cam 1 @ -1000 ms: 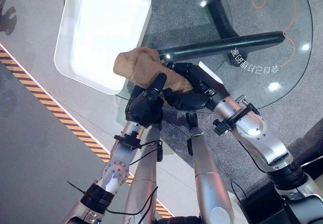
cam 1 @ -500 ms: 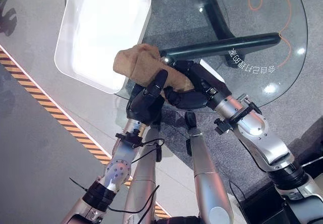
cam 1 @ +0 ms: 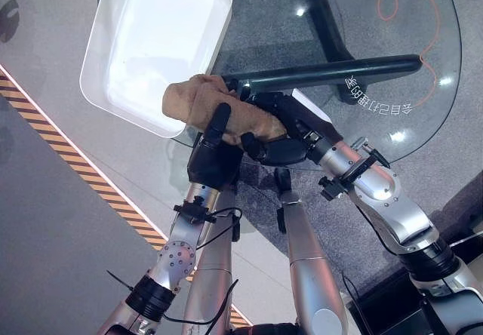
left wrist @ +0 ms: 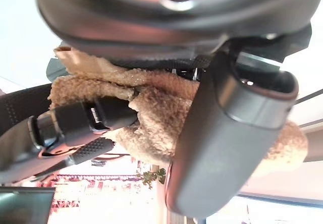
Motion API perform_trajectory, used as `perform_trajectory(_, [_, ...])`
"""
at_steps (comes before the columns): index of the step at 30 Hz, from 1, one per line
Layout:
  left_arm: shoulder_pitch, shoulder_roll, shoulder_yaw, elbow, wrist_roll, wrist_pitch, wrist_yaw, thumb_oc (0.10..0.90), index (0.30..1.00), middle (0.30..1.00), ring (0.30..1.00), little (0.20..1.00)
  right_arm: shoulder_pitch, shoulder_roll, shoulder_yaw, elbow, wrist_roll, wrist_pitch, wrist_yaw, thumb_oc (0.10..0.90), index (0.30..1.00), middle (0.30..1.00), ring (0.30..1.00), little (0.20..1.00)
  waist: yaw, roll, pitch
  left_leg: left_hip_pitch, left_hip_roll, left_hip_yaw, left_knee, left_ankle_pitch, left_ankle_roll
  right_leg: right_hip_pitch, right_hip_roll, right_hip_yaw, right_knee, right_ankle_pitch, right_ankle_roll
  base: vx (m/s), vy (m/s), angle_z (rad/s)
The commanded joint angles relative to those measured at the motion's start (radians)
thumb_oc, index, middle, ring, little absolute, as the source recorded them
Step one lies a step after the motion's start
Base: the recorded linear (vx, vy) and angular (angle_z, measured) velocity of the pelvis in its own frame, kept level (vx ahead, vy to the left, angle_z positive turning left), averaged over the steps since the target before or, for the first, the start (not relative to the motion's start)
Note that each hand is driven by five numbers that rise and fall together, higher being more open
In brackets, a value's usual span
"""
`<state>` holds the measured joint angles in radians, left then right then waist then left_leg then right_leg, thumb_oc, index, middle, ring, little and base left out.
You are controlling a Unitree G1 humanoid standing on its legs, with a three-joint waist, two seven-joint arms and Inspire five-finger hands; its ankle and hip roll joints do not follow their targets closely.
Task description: Wipe the table with a cloth and put it in the basket.
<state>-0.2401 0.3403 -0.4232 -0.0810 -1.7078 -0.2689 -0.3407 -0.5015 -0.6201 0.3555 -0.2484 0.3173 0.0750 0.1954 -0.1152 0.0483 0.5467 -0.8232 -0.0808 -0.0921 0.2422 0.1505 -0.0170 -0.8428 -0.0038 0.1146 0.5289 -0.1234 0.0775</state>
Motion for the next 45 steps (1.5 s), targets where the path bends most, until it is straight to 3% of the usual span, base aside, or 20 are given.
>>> perform_trajectory(1, [-0.087,-0.062,0.094,-0.226,-0.042,-0.044,-0.211,0.8,0.9,0.9,0.9,0.9,0.056,0.018,0.034,-0.138,-0.004,-0.074,0.1,0.1,0.3,0.3,0.3,0.2,0.002,-0.005,-0.027,0.047,-0.034,0.016,0.044,-0.111,0.02,0.025,0.038,-0.028,-0.143,0.128,0.002,0.0,0.0,0.0])
perform_trajectory(16, [-0.063,-0.074,0.128,-0.226,-0.062,-0.021,-0.234,0.8,0.9,0.9,0.9,0.9,0.078,0.022,0.006,-0.148,-0.023,-0.067,0.108,0.1,0.3,0.3,0.3,0.2,0.004,-0.005,-0.027,0.037,-0.037,0.007,0.034,-0.102,0.02,0.015,0.043,-0.017,-0.156,0.14,0.006,0.0,0.0,0.0])
perform_trajectory(30, [-0.034,-0.079,0.171,-0.23,-0.156,-0.066,-0.298,0.8,0.9,0.9,0.9,0.9,0.097,0.015,-0.011,-0.156,-0.025,-0.055,0.13,0.1,0.3,0.3,0.3,0.2,0.011,-0.005,-0.027,0.034,-0.039,-0.005,0.028,-0.096,0.018,0.015,0.043,-0.011,-0.164,0.143,0.004,0.0,0.0,0.0])
perform_trajectory(31, [-0.03,-0.077,0.18,-0.232,-0.159,-0.073,-0.302,0.74,0.848,0.848,0.848,0.84,0.102,0.014,-0.016,-0.156,-0.024,-0.059,0.131,0.1,0.3,0.3,0.3,0.2,0.012,-0.005,-0.027,0.033,-0.039,-0.006,0.028,-0.096,0.018,0.015,0.044,-0.01,-0.164,0.143,0.004,0.0,-0.012,0.03])
perform_trajectory(32, [-0.029,-0.076,0.183,-0.233,-0.161,-0.077,-0.303,0.391,0.549,0.549,0.549,0.491,0.104,0.014,-0.017,-0.157,-0.024,-0.059,0.13,0.1,0.3,0.3,0.3,0.2,0.012,-0.006,-0.027,0.033,-0.039,-0.006,0.029,-0.096,0.018,0.014,0.044,-0.009,-0.163,0.143,0.004,0.0,-0.014,0.04])
perform_trajectory(33, [-0.025,-0.079,0.19,-0.233,-0.166,-0.075,-0.306,0.193,0.38,0.38,0.38,0.293,0.11,0.016,-0.021,-0.158,-0.027,-0.06,0.13,0.1,0.3,0.3,0.3,0.2,0.012,-0.006,-0.027,0.032,-0.039,-0.008,0.029,-0.096,0.018,0.013,0.044,-0.008,-0.164,0.143,0.004,0.0,-0.01,0.05])
perform_trajectory(34, [-0.024,-0.081,0.192,-0.232,-0.167,-0.075,-0.307,0.193,0.38,0.38,0.38,0.293,0.111,0.017,-0.022,-0.157,-0.028,-0.06,0.13,0.1,0.3,0.3,0.3,0.2,0.012,-0.006,-0.027,0.032,-0.04,-0.009,0.029,-0.097,0.018,0.012,0.045,-0.008,-0.164,0.143,0.004,0.01,-0.013,0.06])
perform_trajectory(35, [-0.02,-0.084,0.196,-0.232,-0.17,-0.074,-0.31,0.1,0.3,0.3,0.3,0.2,0.116,0.02,-0.023,-0.157,-0.029,-0.061,0.131,0.1,0.3,0.3,0.3,0.2,0.012,-0.006,-0.027,0.039,-0.041,-0.011,0.029,-0.102,0.02,0.019,0.043,-0.007,-0.164,0.138,0.004,0.01,-0.01,0.06])
perform_trajectory(45, [-0.004,-0.094,0.221,-0.238,-0.153,-0.044,-0.3,0.1,0.3,0.3,0.3,0.2,0.132,0.029,-0.04,-0.163,-0.034,-0.061,0.136,0.1,0.3,0.3,0.3,0.2,0.015,-0.005,-0.027,0.038,-0.044,-0.018,0.027,-0.101,0.021,0.017,0.046,-0.001,-0.169,0.142,0.003,0.0,-0.002,0.01])
